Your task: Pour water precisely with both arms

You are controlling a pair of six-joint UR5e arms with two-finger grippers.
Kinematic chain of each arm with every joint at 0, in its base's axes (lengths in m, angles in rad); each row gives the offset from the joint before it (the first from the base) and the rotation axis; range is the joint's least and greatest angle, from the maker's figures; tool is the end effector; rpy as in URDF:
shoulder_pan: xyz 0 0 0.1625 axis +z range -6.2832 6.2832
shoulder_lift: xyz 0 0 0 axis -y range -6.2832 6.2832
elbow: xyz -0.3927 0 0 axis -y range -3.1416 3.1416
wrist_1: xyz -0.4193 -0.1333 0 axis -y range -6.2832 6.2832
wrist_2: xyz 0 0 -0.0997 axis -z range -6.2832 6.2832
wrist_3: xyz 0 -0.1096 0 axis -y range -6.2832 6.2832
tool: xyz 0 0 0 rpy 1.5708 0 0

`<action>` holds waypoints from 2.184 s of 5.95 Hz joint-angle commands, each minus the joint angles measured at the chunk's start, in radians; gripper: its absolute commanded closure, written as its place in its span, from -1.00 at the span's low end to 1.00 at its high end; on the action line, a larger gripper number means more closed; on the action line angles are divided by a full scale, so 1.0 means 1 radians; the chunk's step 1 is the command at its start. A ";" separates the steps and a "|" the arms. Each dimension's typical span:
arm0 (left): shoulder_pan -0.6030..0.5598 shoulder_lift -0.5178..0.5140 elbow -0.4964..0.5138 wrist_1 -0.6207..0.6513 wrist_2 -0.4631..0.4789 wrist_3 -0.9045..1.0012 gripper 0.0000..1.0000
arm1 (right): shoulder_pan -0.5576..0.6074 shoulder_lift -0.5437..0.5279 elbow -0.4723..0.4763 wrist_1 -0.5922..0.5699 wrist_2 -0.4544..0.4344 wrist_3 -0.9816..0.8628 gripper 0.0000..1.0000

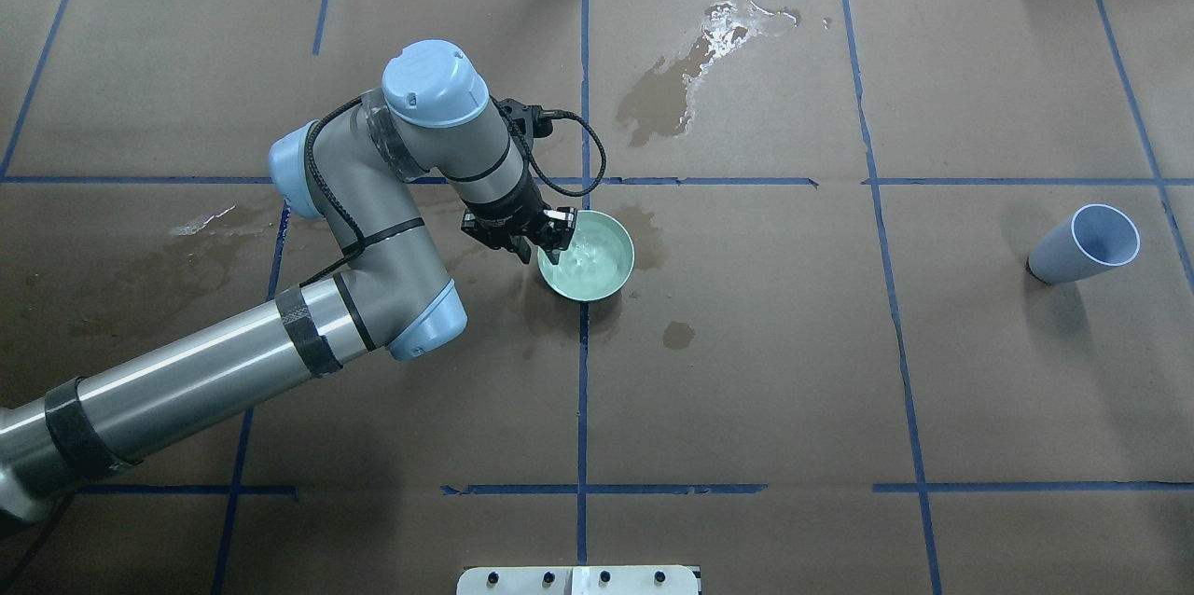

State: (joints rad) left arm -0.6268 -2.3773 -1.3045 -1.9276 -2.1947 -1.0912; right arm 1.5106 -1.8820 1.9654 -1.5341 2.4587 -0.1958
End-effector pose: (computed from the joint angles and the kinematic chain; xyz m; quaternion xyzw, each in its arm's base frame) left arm 0.5869 -0.5106 0.1962 -0.0185 0.4964 0.0697 0.8651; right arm 0.0238 -0.4070 0.5581 0.0831 -0.4241 -0.1406 0.8908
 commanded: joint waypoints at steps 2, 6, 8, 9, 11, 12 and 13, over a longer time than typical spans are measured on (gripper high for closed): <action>-0.014 0.067 -0.176 -0.001 0.001 -0.123 -1.00 | -0.055 -0.020 0.000 0.216 -0.007 0.228 -0.99; -0.043 0.248 -0.444 0.004 0.036 -0.165 -1.00 | -0.370 -0.104 -0.026 0.895 -0.296 1.029 -0.98; -0.047 0.265 -0.463 0.004 0.038 -0.165 -1.00 | -0.620 -0.149 -0.058 1.058 -0.673 1.202 -0.99; -0.048 0.267 -0.463 0.004 0.038 -0.165 -1.00 | -0.747 -0.185 -0.069 1.136 -0.863 1.273 -0.99; -0.054 0.267 -0.472 0.004 0.038 -0.167 -1.00 | -1.081 -0.204 -0.185 1.238 -1.428 1.381 -1.00; -0.057 0.283 -0.490 0.004 0.038 -0.167 -1.00 | -1.154 -0.203 -0.200 1.238 -1.543 1.436 -1.00; -0.057 0.293 -0.501 0.004 0.038 -0.167 -1.00 | -1.218 -0.198 -0.226 1.238 -1.660 1.475 -1.00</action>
State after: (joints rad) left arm -0.6831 -2.0949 -1.7935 -1.9236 -2.1568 -1.2578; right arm 0.3666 -2.0830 1.7653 -0.2992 0.9279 1.2355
